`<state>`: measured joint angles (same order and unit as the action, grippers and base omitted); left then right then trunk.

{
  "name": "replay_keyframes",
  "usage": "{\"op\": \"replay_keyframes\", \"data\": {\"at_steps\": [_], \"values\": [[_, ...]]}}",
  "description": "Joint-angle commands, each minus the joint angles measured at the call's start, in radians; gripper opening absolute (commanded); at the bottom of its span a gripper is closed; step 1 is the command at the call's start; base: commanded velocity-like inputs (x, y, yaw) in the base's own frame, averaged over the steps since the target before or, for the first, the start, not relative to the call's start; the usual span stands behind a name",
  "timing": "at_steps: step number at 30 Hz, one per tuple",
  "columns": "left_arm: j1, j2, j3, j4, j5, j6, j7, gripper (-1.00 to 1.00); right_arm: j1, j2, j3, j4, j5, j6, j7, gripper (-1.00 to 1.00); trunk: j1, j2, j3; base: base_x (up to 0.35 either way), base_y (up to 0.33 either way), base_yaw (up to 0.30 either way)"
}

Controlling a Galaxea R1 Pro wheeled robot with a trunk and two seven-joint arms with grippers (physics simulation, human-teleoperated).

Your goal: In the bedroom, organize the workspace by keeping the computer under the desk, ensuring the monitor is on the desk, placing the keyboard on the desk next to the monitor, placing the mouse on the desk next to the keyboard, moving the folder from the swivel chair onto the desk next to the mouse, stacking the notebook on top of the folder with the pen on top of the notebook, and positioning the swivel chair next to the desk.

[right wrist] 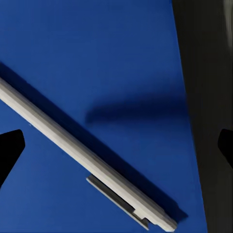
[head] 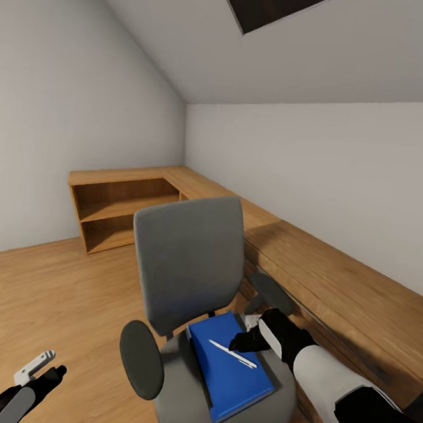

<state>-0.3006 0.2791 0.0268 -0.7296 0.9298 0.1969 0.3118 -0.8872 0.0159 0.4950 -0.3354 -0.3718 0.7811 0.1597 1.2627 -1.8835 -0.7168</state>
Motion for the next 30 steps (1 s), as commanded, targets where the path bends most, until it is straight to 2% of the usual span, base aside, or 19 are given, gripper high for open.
{"op": "replay_keyframes", "data": {"at_steps": [1, 30], "values": [[0.0, 0.0, 0.001, -0.002, 0.007, 0.004, 0.005, 1.0, -0.001, -0.001, 0.005, -0.001, 0.002, 0.003, 0.004, 1.0, 0.0, 0.0, -0.001, 0.04, 0.0, 0.0], [0.0, 0.0, 0.002, -0.002, 0.008, 0.009, 0.01, 1.0, -0.001, 0.015, 0.01, 0.004, -0.001, 0.016, 0.003, 1.0, 0.0, 0.0, -0.001, 0.003, 0.0, 0.0]]}}
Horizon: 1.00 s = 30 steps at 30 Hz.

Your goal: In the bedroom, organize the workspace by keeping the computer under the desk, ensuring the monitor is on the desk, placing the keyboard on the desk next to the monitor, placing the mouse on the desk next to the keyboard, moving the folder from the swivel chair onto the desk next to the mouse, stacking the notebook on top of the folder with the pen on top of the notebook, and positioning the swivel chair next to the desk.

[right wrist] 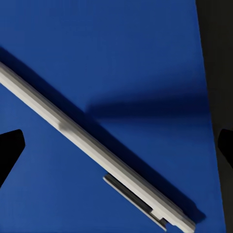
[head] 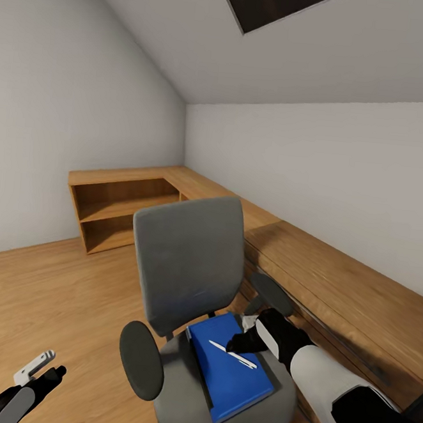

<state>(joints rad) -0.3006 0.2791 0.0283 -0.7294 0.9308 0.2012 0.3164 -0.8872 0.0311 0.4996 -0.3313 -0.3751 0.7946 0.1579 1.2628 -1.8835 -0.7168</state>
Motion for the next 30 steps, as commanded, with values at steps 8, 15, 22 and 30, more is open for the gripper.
{"op": "replay_keyframes", "data": {"at_steps": [8, 15, 22, 30], "values": [[0.0, 0.0, 0.002, -0.002, 0.008, 0.004, 0.006, 1.0, -0.001, 0.002, 0.003, 0.004, 0.004, 0.02, 0.005, 1.0, 0.0, -0.001, -0.001, 0.0, 0.0, 0.0], [0.0, 0.0, 0.001, -0.002, 0.008, 0.004, 0.006, 1.0, -0.001, 0.003, 0.002, 0.005, 0.003, 0.021, 0.007, 1.0, 0.0, -0.001, -0.001, 0.0, 0.0, 0.0], [0.0, -0.002, 0.008, -0.007, 0.006, 0.0, 0.009, 1.0, 0.001, 0.008, 0.002, 0.012, 0.008, 0.016, 0.002, 1.0, 0.0, -0.001, -0.001, 0.0, 0.0, 0.0], [0.0, 0.001, 0.028, -0.007, 0.005, -0.002, 0.009, 1.0, 0.002, 0.017, 0.003, 0.02, 0.011, 0.014, 0.0, 1.0, 0.0, -0.001, -0.001, 0.0, 0.0, 0.0]]}}
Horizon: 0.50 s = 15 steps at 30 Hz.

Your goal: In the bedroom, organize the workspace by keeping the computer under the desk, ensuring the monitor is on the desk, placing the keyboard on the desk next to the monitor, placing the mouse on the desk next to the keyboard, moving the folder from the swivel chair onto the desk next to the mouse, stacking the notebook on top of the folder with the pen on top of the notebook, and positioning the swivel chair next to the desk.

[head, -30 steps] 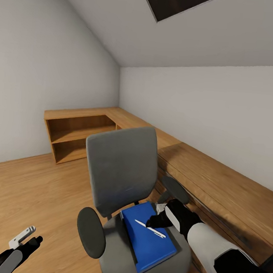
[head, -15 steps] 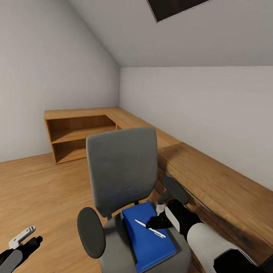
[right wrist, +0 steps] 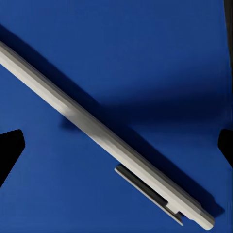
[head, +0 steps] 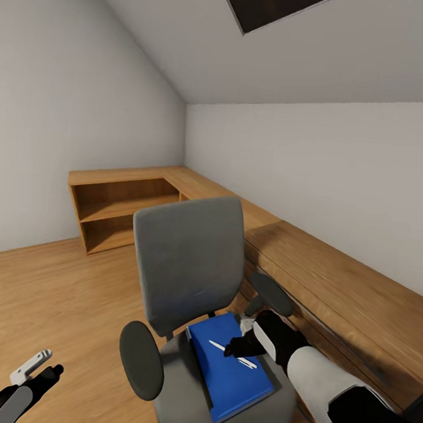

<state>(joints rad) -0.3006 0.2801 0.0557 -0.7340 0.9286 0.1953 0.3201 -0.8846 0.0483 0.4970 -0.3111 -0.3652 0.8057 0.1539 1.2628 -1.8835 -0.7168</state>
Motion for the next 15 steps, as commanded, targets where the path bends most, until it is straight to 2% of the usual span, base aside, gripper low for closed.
{"op": "replay_keyframes", "data": {"at_steps": [1, 15], "values": [[0.0, 0.001, 0.001, -0.002, 0.007, 0.004, 0.005, 1.0, -0.001, -0.001, 0.006, -0.001, 0.001, 0.003, 0.004, 1.0, 0.0, -0.001, -0.001, 0.0, 0.0, 0.0], [0.0, 0.004, 0.001, -0.002, 0.006, 0.004, 0.005, 1.0, 0.0, -0.004, 0.006, -0.002, 0.0, 0.003, 0.004, 1.0, 0.0, -0.001, -0.001, 0.0, 0.0, 0.0]]}}
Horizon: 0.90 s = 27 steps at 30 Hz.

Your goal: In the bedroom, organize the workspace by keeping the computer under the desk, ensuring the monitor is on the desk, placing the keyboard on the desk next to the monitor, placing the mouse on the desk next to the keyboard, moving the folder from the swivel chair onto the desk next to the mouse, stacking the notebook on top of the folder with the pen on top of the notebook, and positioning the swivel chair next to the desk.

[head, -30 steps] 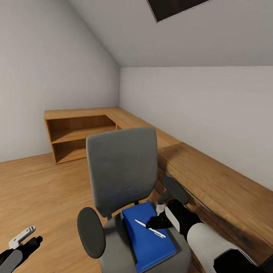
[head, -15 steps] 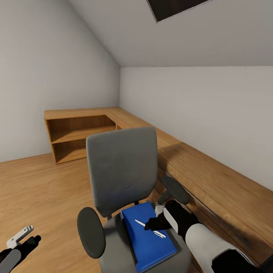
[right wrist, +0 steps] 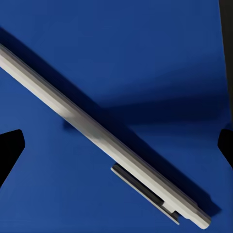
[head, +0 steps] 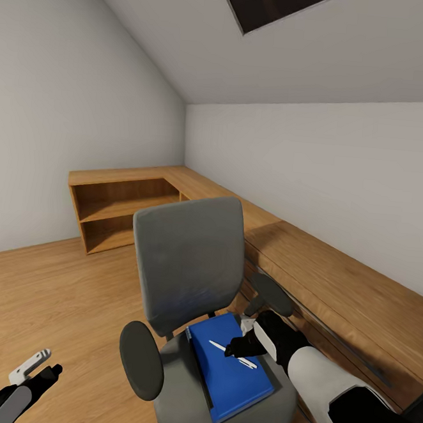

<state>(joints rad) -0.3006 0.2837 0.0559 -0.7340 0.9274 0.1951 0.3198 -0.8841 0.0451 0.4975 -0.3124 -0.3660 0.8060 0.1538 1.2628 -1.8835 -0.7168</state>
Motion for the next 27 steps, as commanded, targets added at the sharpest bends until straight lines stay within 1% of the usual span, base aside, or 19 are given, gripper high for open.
{"op": "replay_keyframes", "data": {"at_steps": [1, 27], "values": [[0.0, 0.0, 0.001, -0.002, 0.007, 0.004, 0.005, 1.0, -0.001, -0.001, 0.006, -0.001, 0.001, 0.003, 0.004, 1.0, 0.0, -0.001, -0.001, 0.0, 0.0, 0.0], [0.0, 0.0, 0.001, -0.001, 0.007, 0.004, 0.004, 1.0, -0.001, -0.002, 0.004, 0.001, 0.002, 0.008, 0.002, 1.0, 0.0, -0.001, -0.001, 0.0, 0.0, 0.0]]}}
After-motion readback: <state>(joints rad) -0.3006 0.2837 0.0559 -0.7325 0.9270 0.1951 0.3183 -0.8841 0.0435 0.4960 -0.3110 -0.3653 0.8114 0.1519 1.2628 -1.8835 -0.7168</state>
